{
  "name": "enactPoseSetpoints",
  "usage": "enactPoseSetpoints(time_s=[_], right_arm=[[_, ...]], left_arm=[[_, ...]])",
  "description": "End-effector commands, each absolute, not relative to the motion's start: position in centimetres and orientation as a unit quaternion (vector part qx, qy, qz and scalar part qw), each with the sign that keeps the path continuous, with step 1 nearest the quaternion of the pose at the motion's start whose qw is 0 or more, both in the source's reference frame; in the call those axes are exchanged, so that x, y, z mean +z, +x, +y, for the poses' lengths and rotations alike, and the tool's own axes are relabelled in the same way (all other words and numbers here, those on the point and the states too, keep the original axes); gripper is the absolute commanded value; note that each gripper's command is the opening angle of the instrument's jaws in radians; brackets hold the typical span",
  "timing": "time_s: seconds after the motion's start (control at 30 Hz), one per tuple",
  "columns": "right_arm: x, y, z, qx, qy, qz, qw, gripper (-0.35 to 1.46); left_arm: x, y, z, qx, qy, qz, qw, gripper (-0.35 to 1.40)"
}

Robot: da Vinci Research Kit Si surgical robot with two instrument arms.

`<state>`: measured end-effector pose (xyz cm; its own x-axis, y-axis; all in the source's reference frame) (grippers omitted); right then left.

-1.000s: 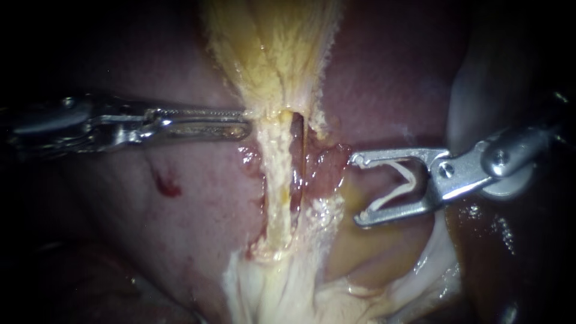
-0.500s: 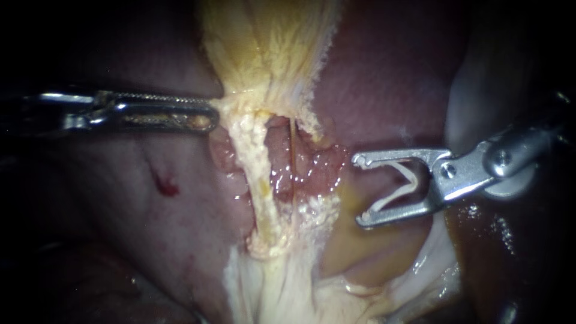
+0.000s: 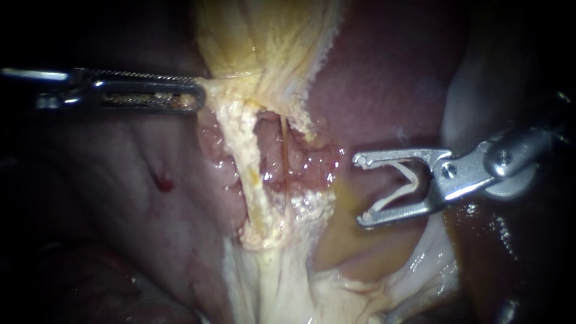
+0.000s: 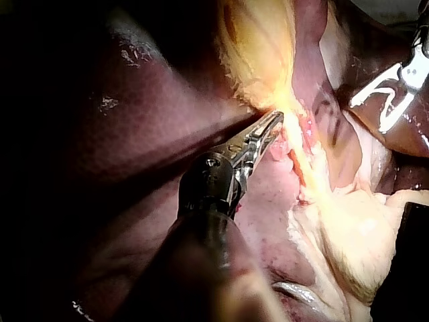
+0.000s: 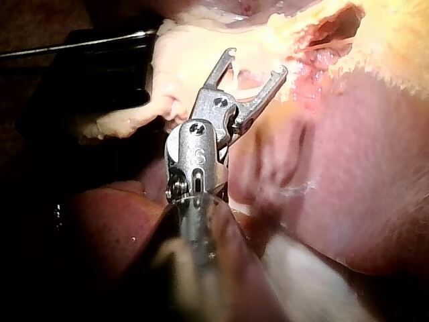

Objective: Grabbing gallbladder

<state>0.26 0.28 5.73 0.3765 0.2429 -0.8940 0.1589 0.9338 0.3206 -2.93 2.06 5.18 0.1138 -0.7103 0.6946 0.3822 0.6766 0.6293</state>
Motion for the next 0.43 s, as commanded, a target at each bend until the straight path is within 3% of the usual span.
enactPoseSetpoints(time_s=[0.03, 0.43], right_arm=[[5.73, 0.26, 0.28, 0.026, 0.18, 0.558, 0.81, 0.49], [5.73, 0.26, 0.28, 0.026, 0.18, 0.558, 0.81, 0.49]], left_arm=[[5.18, -2.94, 2.06, -0.373, 0.149, -0.551, 0.731, -0.35], [5.18, -2.93, 2.06, -0.374, 0.148, -0.551, 0.731, -0.35]])
